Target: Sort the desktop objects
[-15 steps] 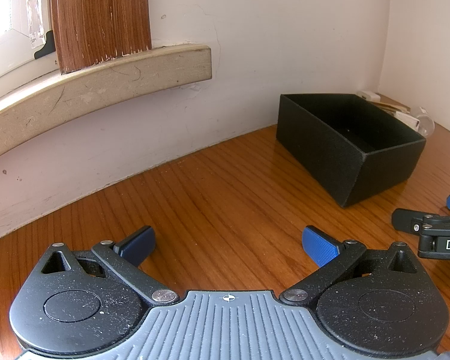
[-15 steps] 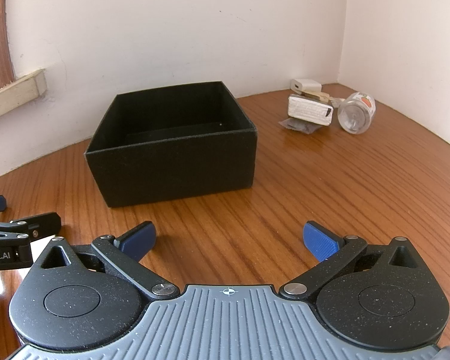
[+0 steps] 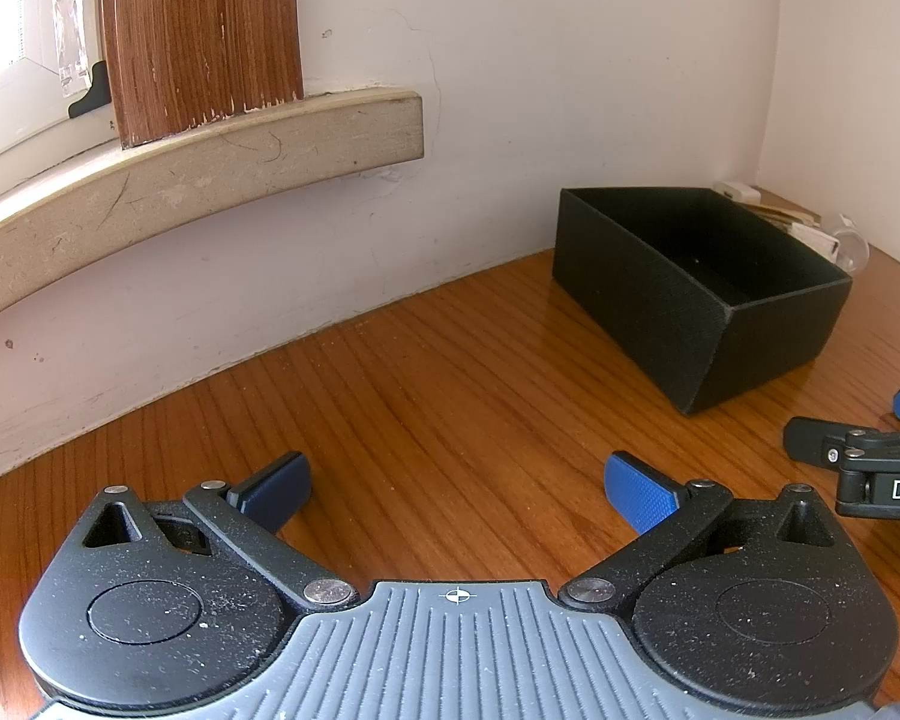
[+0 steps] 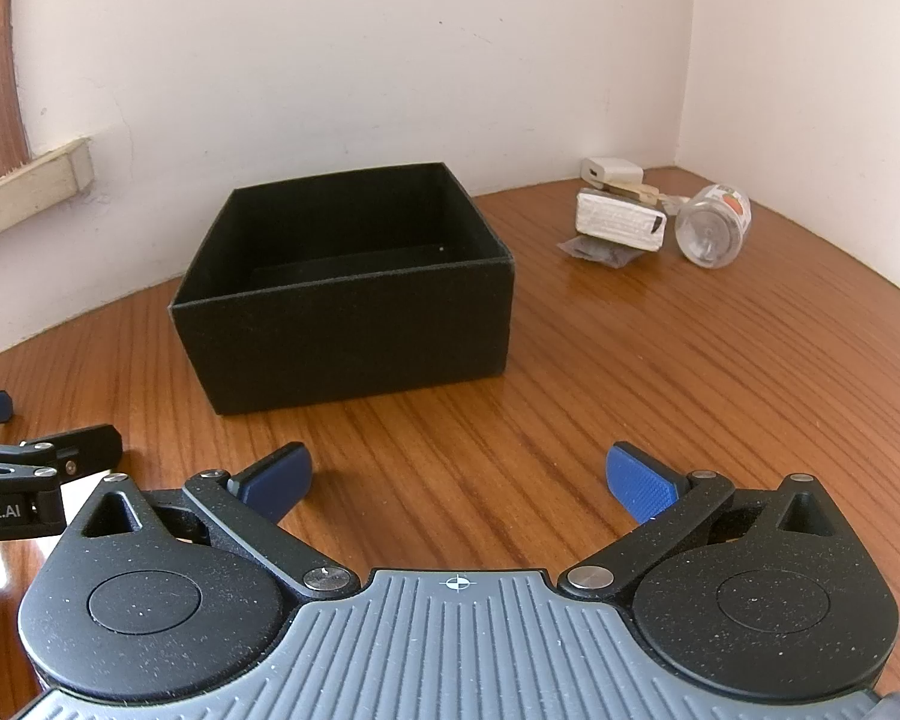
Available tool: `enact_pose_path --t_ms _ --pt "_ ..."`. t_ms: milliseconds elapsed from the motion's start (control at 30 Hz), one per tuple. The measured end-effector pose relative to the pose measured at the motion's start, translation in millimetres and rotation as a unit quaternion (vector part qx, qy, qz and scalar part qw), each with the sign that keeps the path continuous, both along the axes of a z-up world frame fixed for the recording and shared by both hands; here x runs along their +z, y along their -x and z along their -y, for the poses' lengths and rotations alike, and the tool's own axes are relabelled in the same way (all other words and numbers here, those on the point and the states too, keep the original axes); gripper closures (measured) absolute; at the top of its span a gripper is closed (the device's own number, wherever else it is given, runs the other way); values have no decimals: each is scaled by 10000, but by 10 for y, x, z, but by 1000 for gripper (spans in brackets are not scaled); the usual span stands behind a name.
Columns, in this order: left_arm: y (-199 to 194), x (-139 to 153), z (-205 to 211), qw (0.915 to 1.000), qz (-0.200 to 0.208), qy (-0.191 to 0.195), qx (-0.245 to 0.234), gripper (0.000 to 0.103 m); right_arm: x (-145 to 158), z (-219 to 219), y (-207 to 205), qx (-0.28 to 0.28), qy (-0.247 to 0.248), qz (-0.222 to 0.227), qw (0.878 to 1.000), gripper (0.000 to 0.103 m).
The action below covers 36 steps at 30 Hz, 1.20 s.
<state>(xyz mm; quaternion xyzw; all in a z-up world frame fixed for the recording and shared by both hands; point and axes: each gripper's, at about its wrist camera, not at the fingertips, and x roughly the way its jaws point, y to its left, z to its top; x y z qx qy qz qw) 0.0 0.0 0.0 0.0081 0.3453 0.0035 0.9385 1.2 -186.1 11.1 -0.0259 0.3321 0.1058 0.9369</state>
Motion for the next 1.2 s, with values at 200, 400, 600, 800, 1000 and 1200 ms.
enact_pose_path --t_ms 200,400,600,800,1000,1200 --pt "0 0 0 10000 0 0 0 0 0 0 0 0 0 0 10000 0" --pt "0 0 0 10000 0 1 0 0 0 0 0 0 0 0 10000 0" --pt "1 1 -4 10000 2 6 1 0 0 0 0 0 1 0 10000 0" --pt "2 1 -5 10000 5 12 -4 0 0 0 0 0 1 0 10000 0" --pt "9 28 -61 9997 -45 2 -227 0 0 1 0 0 0 0 10000 0" --pt "54 171 -83 9994 32 154 -294 0 0 -1 0 0 -4 0 10000 0"
